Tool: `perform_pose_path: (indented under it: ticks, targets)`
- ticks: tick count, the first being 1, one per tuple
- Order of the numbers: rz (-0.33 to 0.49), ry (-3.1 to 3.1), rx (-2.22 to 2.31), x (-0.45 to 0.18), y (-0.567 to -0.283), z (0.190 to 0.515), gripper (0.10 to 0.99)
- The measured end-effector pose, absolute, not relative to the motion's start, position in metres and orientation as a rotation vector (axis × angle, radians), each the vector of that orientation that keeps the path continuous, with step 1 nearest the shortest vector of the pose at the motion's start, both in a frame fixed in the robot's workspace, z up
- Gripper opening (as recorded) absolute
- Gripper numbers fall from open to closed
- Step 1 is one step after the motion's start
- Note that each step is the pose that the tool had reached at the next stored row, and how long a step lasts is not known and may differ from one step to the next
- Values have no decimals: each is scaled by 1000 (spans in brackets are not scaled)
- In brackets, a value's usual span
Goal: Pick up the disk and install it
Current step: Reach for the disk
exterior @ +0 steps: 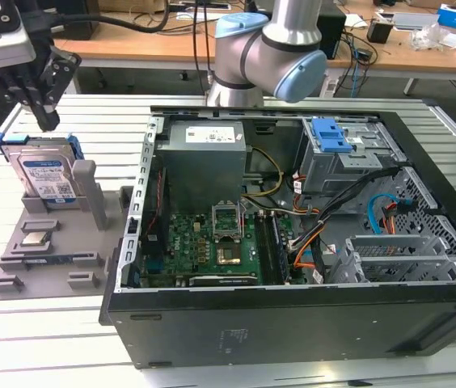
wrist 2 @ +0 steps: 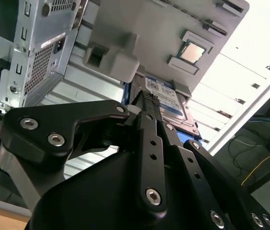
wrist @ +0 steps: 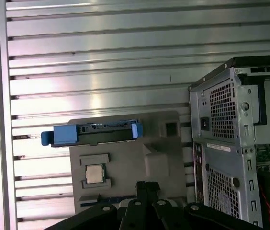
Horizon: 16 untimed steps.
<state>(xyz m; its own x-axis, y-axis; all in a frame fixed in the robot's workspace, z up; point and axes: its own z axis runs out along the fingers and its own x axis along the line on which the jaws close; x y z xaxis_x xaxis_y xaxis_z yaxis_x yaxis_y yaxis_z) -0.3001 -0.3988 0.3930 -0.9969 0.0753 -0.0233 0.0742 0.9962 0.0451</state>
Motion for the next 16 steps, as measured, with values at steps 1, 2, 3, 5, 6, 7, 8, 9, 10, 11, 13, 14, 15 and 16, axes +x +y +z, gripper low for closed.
perform_pose_path:
  ticks: [1,2,3,5,6,7,8,9,10,11,13,14,15,16]
  targets:
    - [69,3114,117,-304,-399,393,106]
    - [69,3114,117,-308,-399,393,106]
    - [69,3114,117,-310,-399,393,106]
    - [69,3114,117,-323,-398,392,106]
    - [69,3114,117,-327,-398,392,106]
    - [69,3114,117,-331,-397,392,106]
    - [69,3114,117,-334,-397,392,106]
    - [69,3114,117,-337,-396,392,106]
    - [69,3114,117,-340,-396,391,106]
    - [69,3114,116,-342,-395,390,106]
    - [69,3114,117,-349,-394,389,106]
    - [69,3114,117,-352,-393,389,106]
    - [69,3114,117,-354,-392,388,106]
    - [69,3114,117,-357,-391,388,106]
